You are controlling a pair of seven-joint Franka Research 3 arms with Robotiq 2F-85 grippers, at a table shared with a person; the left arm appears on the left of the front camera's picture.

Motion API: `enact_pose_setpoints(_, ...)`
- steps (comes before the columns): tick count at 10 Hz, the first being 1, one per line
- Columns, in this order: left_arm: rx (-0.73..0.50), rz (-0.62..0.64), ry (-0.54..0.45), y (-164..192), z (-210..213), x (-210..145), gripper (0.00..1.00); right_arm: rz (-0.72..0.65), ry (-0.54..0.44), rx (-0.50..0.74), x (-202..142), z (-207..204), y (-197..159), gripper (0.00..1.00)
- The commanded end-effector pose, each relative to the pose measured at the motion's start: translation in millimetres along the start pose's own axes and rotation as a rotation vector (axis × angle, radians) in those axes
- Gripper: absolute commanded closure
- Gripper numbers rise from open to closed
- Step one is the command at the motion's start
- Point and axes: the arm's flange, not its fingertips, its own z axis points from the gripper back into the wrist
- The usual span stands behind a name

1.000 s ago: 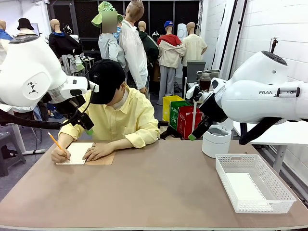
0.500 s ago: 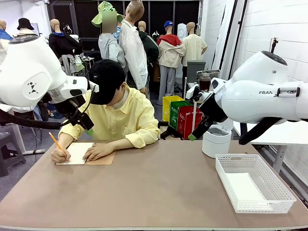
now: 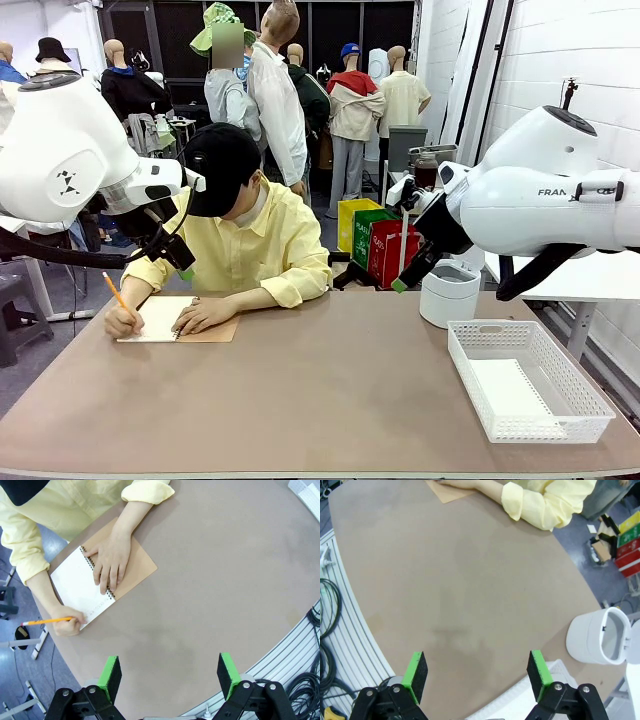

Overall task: Sort the paper based on its condition.
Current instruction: If a person hands you a paper, place it in the Organizing basket , and if it's crumpled, put it in the Trash can.

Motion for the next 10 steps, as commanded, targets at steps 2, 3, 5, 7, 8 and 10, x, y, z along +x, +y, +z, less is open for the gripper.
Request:
enact_pose_setpoints(2,-0.002,0.000,-0.002,1.0,0.8,-0.1,0.00,0.004,0.010,0.010,3.0,-0.4,-0.5,0.00)
enact_pose_setpoints(3,-0.002,0.000,-0.002,1.0,0.8,-0.1,0.00,0.004,0.010,0.010,3.0,-0.4,-0.5,0.00)
enact_pose_setpoints(5,-0.002,0.000,-0.002,1.0,0.8,-0.1,0.00,0.004,0.010,0.010,3.0,-0.4,-0.5,0.00)
enact_pose_setpoints(7,-0.002,0.000,-0.002,1.0,0.8,-0.1,0.00,0.004,0.010,0.010,3.0,-0.4,-0.5,0.00)
enact_pose_setpoints(8,-0.002,0.000,-0.002,1.0,0.8,-0.1,0.00,0.004,0.010,0.010,3.0,-0.4,-0.5,0.00)
enact_pose_setpoints(10,-0.002,0.000,-0.002,1.0,0.8,-0.1,0.00,0.004,0.010,0.010,3.0,-0.4,-0.5,0.00)
